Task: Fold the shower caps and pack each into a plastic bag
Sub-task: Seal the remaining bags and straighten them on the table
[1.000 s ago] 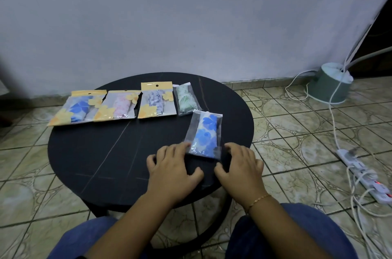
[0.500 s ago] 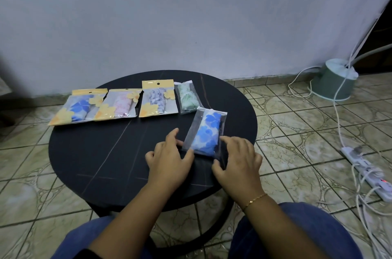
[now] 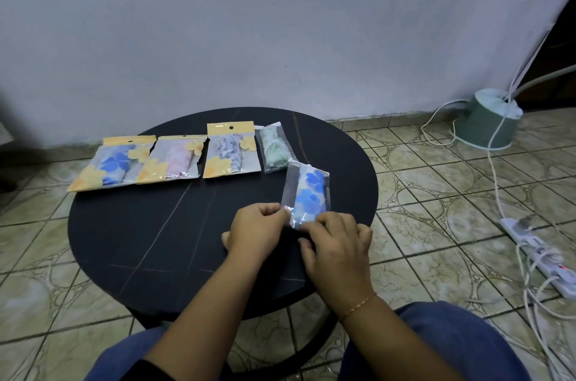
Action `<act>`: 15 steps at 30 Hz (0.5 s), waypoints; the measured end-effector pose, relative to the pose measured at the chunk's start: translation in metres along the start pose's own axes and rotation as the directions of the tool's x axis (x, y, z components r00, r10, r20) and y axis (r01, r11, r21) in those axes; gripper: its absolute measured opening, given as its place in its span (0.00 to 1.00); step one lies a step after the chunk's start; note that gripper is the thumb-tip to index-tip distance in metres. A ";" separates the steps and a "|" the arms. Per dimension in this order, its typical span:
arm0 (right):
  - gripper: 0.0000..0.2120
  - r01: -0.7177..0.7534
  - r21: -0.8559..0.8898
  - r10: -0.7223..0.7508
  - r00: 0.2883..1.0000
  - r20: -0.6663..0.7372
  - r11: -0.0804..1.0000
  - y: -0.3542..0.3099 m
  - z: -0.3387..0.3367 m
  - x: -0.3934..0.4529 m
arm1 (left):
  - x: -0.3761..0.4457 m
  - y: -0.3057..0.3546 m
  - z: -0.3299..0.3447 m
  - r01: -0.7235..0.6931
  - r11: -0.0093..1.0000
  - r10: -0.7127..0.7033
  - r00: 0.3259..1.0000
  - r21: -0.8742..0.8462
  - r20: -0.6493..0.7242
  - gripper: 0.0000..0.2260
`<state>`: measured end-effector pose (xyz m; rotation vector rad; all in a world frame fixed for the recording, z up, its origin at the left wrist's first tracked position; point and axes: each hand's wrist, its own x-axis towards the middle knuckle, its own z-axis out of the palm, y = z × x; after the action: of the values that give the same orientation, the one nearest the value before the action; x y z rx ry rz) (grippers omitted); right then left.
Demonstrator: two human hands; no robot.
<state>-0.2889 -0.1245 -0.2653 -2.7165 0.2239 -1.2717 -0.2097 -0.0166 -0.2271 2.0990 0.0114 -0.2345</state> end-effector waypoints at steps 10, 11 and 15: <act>0.10 -0.136 0.021 0.135 0.990 0.030 0.990 0.004 0.003 0.002 | -0.009 0.026 0.024 0.021 0.991 -0.001 0.988 -0.130 0.157 0.04; 0.10 -0.158 0.025 0.157 0.987 0.019 0.987 0.006 0.003 0.003 | -0.010 0.031 0.027 0.002 0.993 0.017 0.987 -0.116 0.158 0.04; 0.08 -0.226 0.098 0.231 0.972 -0.041 0.969 0.018 0.001 0.007 | -0.015 0.050 0.033 -0.095 0.995 0.097 0.983 -0.021 0.156 0.07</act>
<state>-0.2854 -0.1431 -0.2638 -2.4964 0.4569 -1.2542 -0.2251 -0.0688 -0.1986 2.0561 -0.1816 -0.3391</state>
